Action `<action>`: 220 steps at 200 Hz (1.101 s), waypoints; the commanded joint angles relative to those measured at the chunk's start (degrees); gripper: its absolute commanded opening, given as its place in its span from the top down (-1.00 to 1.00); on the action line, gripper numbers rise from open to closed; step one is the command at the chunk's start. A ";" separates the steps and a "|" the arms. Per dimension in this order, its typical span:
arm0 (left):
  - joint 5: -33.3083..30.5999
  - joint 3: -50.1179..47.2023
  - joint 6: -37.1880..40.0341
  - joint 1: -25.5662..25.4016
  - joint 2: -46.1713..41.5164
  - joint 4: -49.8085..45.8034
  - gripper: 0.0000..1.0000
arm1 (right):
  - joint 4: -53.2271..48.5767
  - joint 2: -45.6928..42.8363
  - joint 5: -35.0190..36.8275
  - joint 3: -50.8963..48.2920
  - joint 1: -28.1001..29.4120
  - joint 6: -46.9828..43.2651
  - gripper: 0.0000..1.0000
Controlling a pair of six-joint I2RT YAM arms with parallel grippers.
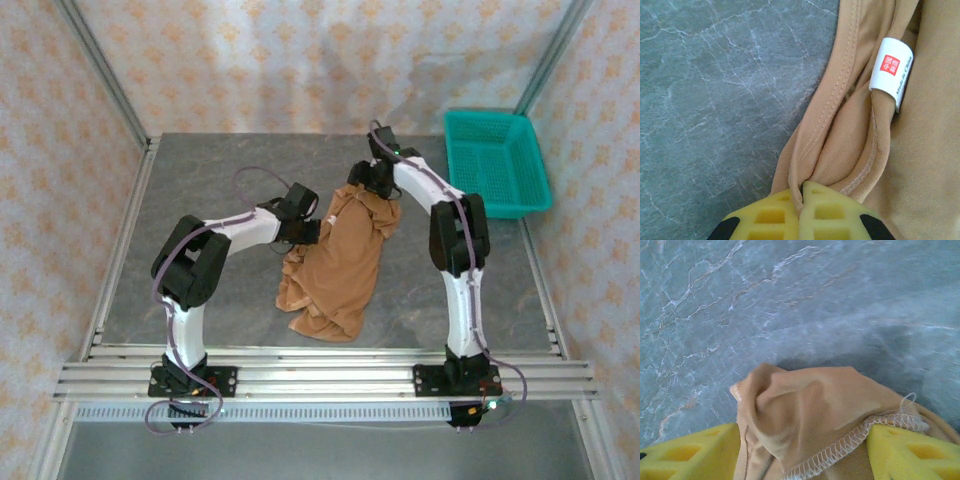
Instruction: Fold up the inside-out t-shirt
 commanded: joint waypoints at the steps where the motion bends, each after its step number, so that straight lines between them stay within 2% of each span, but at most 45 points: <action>1: -3.13 1.52 0.14 -0.12 -1.16 -3.08 1.00 | -6.69 5.70 6.13 7.18 1.77 -1.95 -0.30; 9: -3.45 1.52 0.24 -0.13 -1.47 -3.49 1.00 | -7.50 6.89 6.43 8.68 1.77 -2.08 -0.15; 17: -3.83 1.51 0.29 -0.13 -1.76 -3.87 1.00 | -8.50 7.99 7.04 10.32 1.72 -2.30 0.07; 35: -5.34 1.62 0.73 -0.13 -2.67 -5.48 1.00 | -10.29 8.14 8.20 12.57 1.70 -2.69 0.69; 50: -8.28 1.93 1.28 -0.10 -5.68 -7.91 1.00 | -11.75 5.85 9.04 13.20 1.66 -3.18 1.00; 66: -14.22 3.63 2.08 -0.10 -9.00 -13.04 1.00 | -12.96 1.21 10.11 12.87 1.46 -4.21 1.00; 97: -29.83 10.64 2.81 -0.18 -18.30 -24.53 1.00 | -12.30 -12.58 10.09 8.78 0.83 -5.51 1.00; 114: -34.11 14.52 3.77 -0.12 -24.08 -27.82 1.00 | -9.67 -21.34 7.69 4.59 0.38 -5.86 1.00; 147: -32.37 20.32 4.48 -0.17 -35.25 -28.47 1.00 | -2.60 -37.56 0.08 -3.77 -0.02 -3.90 1.00; 181: -28.96 23.93 5.30 -0.14 -46.53 -26.58 1.00 | 4.09 -52.68 -3.59 -10.78 -0.07 -1.12 1.00; 220: -22.95 24.52 7.53 -0.10 -55.43 -22.27 1.00 | 7.53 -62.49 -6.75 -12.53 -0.09 2.03 1.00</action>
